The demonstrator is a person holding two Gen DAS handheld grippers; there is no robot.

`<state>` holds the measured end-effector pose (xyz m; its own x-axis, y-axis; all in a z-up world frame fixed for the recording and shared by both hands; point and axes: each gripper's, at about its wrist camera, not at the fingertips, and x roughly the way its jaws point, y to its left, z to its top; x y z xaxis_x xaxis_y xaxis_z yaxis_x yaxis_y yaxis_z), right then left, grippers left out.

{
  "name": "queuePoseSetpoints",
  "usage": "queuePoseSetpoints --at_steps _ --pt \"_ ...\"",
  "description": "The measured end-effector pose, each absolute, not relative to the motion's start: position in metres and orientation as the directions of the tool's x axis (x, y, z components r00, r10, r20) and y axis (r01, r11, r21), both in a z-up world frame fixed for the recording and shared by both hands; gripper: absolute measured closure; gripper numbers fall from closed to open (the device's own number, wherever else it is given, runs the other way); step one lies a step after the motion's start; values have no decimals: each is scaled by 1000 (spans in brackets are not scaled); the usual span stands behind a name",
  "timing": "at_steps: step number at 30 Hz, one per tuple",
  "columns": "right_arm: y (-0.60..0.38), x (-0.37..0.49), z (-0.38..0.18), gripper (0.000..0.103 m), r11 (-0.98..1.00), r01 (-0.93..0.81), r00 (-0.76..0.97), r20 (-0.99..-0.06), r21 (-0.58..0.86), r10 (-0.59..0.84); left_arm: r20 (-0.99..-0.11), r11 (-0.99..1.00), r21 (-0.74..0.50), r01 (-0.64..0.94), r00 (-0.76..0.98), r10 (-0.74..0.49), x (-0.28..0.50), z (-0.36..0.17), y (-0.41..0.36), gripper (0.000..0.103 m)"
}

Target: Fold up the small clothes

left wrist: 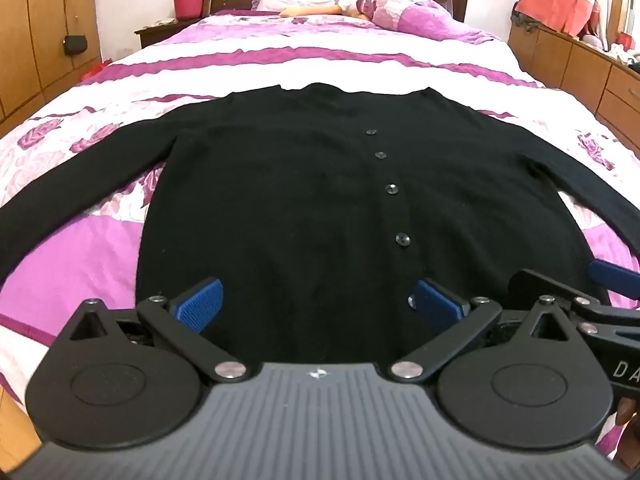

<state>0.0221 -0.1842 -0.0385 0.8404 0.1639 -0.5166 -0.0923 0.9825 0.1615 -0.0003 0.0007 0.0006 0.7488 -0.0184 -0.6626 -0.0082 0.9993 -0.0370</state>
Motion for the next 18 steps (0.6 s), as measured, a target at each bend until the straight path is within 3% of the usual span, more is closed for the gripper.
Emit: queuePoseSetpoints --at_steps 18 --pt "-178 20 -33 0 979 -116 834 -519 168 188 -664 999 -1 -45 747 33 -7 8 3 0"
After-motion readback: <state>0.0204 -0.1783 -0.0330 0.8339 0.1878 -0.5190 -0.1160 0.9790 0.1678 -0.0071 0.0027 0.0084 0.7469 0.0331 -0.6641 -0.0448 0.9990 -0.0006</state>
